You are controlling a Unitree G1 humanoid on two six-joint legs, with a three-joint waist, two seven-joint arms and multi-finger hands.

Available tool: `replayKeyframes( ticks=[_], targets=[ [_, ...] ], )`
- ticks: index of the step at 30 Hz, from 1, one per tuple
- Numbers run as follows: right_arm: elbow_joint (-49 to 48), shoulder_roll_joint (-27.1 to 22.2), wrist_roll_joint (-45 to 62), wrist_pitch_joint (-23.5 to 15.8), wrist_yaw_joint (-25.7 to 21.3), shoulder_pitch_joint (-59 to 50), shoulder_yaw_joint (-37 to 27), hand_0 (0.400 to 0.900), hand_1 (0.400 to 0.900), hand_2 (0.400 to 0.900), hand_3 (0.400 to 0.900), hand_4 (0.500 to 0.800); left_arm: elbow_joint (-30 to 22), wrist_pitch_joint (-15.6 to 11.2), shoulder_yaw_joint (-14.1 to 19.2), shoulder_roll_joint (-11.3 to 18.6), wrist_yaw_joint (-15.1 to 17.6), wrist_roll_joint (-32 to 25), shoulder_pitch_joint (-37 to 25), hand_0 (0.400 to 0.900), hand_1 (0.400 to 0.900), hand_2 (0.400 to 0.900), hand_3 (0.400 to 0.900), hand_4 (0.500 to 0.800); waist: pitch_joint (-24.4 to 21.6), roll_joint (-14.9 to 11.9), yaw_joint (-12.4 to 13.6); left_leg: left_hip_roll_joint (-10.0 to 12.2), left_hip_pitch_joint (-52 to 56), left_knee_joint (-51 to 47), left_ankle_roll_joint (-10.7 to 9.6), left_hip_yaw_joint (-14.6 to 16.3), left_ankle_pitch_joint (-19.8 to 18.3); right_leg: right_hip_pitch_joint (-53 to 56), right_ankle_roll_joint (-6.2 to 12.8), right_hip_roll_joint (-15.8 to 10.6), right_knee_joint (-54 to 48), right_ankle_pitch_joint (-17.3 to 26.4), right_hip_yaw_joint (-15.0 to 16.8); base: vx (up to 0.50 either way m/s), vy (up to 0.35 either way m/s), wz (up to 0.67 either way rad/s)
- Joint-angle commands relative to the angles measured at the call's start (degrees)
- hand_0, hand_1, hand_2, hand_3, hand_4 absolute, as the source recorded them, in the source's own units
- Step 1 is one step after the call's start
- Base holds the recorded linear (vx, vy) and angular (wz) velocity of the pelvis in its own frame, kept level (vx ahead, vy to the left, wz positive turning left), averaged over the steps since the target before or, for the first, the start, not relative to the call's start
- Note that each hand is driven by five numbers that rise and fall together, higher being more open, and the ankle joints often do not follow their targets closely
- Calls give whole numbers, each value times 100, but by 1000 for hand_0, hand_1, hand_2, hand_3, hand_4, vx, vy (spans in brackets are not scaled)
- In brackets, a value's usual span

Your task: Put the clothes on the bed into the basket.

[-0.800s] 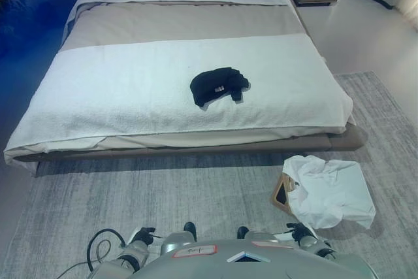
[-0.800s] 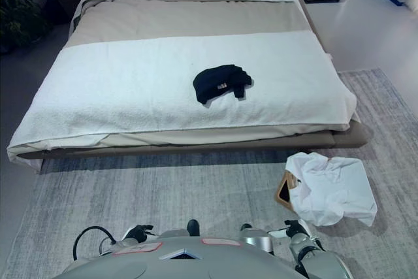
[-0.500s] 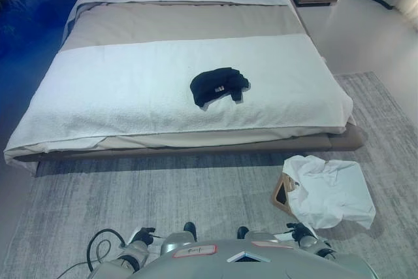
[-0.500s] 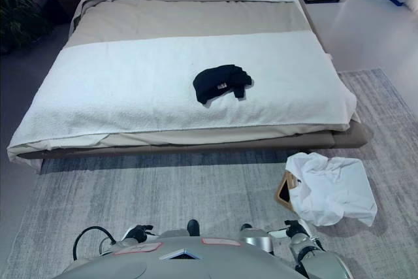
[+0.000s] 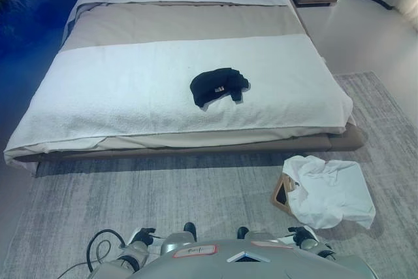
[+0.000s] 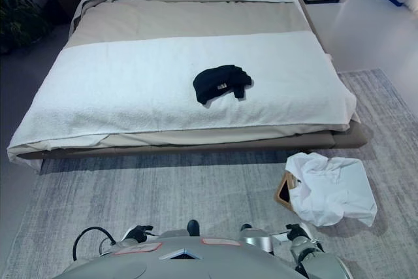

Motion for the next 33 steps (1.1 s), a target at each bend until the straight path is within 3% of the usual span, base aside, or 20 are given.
replayKeyframes(
  ticks=[1, 6, 12, 16, 17, 19, 21, 22, 23, 25, 27, 29, 33],
  targets=[
    [401, -135, -158, 16, -133, -407, 144, 900, 900, 900, 900, 800, 423, -61, 109, -66, -59, -3, -231, 900, 900, 900, 900, 800, 68, -214, 75, -608, 127, -26, 262, -81, -381, -138, 136, 109, 12, 205, 207, 0, 0, 0],
    [360, -160, -116, 7, -139, -417, 121, 900, 900, 900, 900, 800, 420, -56, 131, -54, -68, -47, -226, 900, 900, 900, 900, 800, 98, -194, 72, -598, 150, -26, 268, -79, -396, -108, 134, 102, 41, 175, 175, 0, 0, 0],
    [292, -217, 105, -5, -43, -574, 61, 900, 900, 900, 900, 800, 442, -9, 211, 34, -103, -171, -326, 900, 900, 900, 900, 800, 258, -138, 30, -514, 114, -21, 299, -120, -345, -522, 10, 188, 749, -101, 232, -7, -40, 2],
    [166, -177, 197, -81, -58, -639, 126, 900, 900, 900, 900, 800, 421, 5, 278, 109, -72, -243, -410, 900, 900, 900, 900, 800, 387, -231, 35, -472, -172, 698, 279, -111, -512, -618, -111, 264, 1001, -270, 315, 18, -129, -6],
    [151, -168, 226, -100, -61, -635, 133, 900, 900, 900, 900, 800, 393, -1, 295, 125, -61, -272, -428, 900, 900, 900, 900, 800, 445, -281, 50, -499, -367, 1124, 242, -92, -589, -606, -147, 276, 1012, -298, 346, 2, -215, -7],
    [90, -202, 299, -131, -63, -639, 158, 900, 900, 900, 900, 800, 276, -25, 322, 131, -4, -346, -478, 900, 900, 900, 900, 800, 681, -394, 202, -656, -1016, 2410, 212, -212, -358, -516, -247, 271, 1010, -292, 424, -26, -203, -22],
    [2, -273, 335, -142, -92, -707, 209, 900, 900, 900, 900, 800, 248, -36, 355, 126, 59, -569, -570, 900, 900, 900, 900, 800, 904, -428, 337, -911, -1603, 2796, 225, -525, -140, -473, -323, 277, 1022, -364, 493, 19, -118, -27],
    [8, -302, 347, -126, -94, -744, 210, 900, 900, 900, 900, 800, 266, -39, 399, 131, 90, -684, -586, 900, 900, 900, 900, 800, 942, -420, 359, -930, -1944, 2617, 243, -519, -130, -432, -321, 291, 1020, -435, 504, 177, -69, -19],
    [26, -311, 343, -113, -104, -734, 216, 900, 900, 900, 900, 800, 303, -22, 474, 153, 107, -774, -556, 900, 900, 900, 900, 800, 939, -431, 424, -845, -2174, 2391, 249, -489, -126, -333, -296, 302, 1003, -544, 554, 302, -26, -22],
    [-6, -317, 320, -106, -124, -687, 231, 900, 900, 900, 900, 800, 359, -24, 583, 173, 169, -881, -457, 900, 900, 900, 900, 800, 916, -318, 576, -548, -2434, 1594, 149, -534, 443, -93, -291, 485, 944, -731, 688, 403, 9, -54],
    [-11, -310, 305, -102, -146, -657, 280, 900, 900, 900, 900, 800, 464, -4, 680, 167, 219, -969, -339, 900, 900, 900, 900, 800, 926, -271, 795, -412, -2721, 714, 110, -791, 705, 208, -295, 573, 881, -945, 959, 469, 16, -78],
    [-52, -269, 332, -119, -175, -622, 284, 900, 900, 900, 900, 800, 594, 0, 837, 185, 276, -1073, -242, 900, 900, 900, 900, 800, 893, -329, 937, -214, -3028, 201, -75, -1039, 905, 541, -263, 548, 862, -1223, 1322, 521, 39, -77],
    [-104, -173, 313, -108, -121, -591, 336, 900, 900, 900, 900, 800, 627, 14, 1001, 177, 325, -1108, -66, 900, 900, 900, 900, 800, 720, -434, 1183, 252, -3379, 191, -334, -775, 1308, 1118, -130, 264, 792, -1601, 1799, 588, 177, -75]
  ],
)
